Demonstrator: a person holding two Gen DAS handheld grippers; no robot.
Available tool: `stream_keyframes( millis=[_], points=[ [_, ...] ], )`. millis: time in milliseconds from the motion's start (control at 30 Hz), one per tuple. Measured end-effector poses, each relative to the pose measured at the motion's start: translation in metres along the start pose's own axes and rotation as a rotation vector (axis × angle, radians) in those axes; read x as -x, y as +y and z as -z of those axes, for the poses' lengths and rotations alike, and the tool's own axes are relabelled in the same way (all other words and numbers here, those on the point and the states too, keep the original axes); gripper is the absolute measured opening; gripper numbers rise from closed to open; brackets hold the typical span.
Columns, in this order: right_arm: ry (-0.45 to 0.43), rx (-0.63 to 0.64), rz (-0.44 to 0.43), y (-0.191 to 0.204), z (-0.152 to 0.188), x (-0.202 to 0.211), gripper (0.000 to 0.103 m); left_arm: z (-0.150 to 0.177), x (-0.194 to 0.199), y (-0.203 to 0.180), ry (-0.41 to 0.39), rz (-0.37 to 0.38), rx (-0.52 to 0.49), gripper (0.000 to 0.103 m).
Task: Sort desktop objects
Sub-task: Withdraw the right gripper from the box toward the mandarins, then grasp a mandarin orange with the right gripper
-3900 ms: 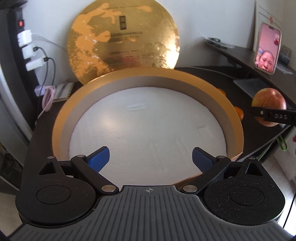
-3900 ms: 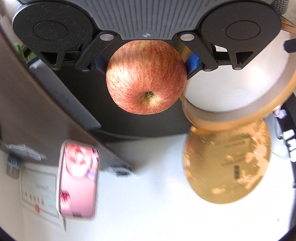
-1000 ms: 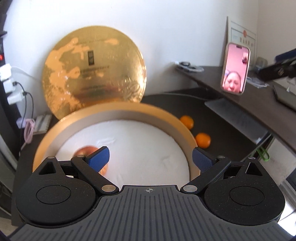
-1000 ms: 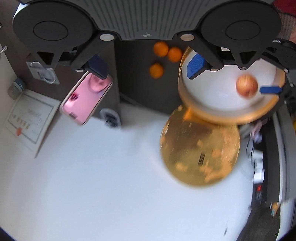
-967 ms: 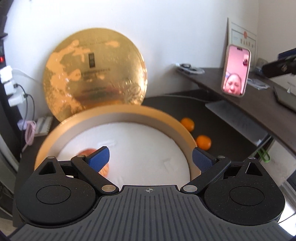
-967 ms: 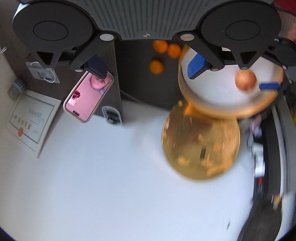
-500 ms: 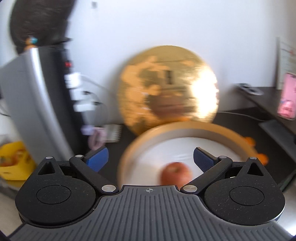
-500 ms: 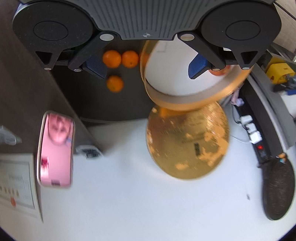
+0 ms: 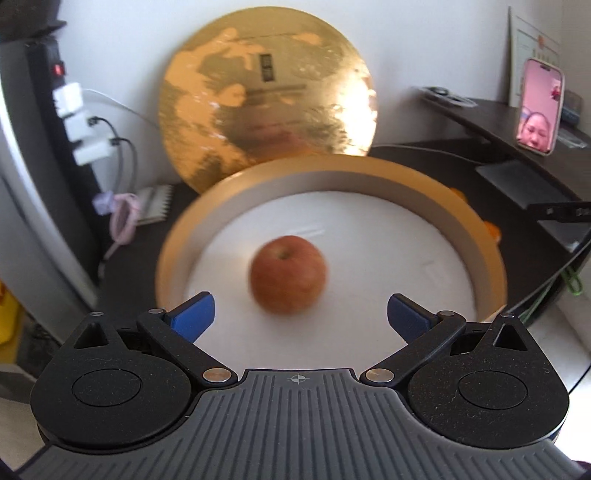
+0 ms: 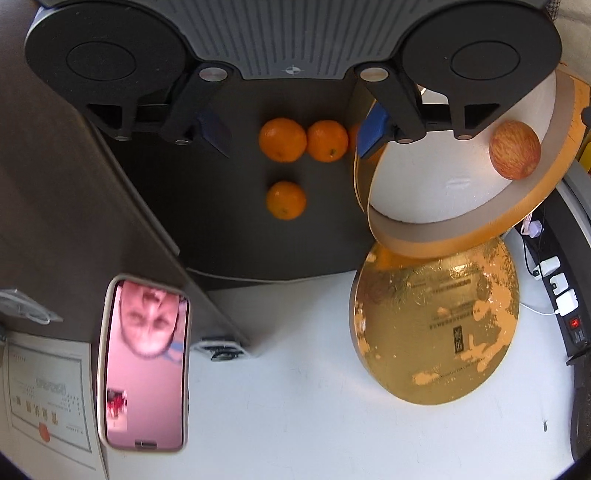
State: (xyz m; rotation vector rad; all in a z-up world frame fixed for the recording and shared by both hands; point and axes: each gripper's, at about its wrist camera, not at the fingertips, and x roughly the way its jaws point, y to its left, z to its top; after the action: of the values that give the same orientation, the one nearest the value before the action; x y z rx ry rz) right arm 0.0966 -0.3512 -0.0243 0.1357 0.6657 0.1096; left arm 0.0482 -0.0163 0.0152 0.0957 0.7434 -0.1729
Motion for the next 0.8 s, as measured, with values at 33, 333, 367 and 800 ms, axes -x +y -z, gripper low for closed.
stream_keyframes(
  millis=[33,333,367,800],
  points=[
    [0.006,-0.011,-0.002,-0.001,0.002,-0.004,0.070,0.000,-0.005,-0.004,0.005,0.018,0.004,0.102],
    [0.049,-0.094,0.019,-0.007,0.020,-0.044,0.071,0.000,-0.023,-0.032,0.050,0.115,-0.035,0.097],
    [0.052,-0.100,0.020,-0.008,0.021,-0.048,0.071,0.001,-0.026,-0.035,0.061,0.120,-0.043,0.097],
    [0.060,-0.160,-0.005,-0.019,0.018,-0.076,0.063,-0.002,-0.051,-0.045,0.132,0.151,-0.056,0.099]
  ],
)
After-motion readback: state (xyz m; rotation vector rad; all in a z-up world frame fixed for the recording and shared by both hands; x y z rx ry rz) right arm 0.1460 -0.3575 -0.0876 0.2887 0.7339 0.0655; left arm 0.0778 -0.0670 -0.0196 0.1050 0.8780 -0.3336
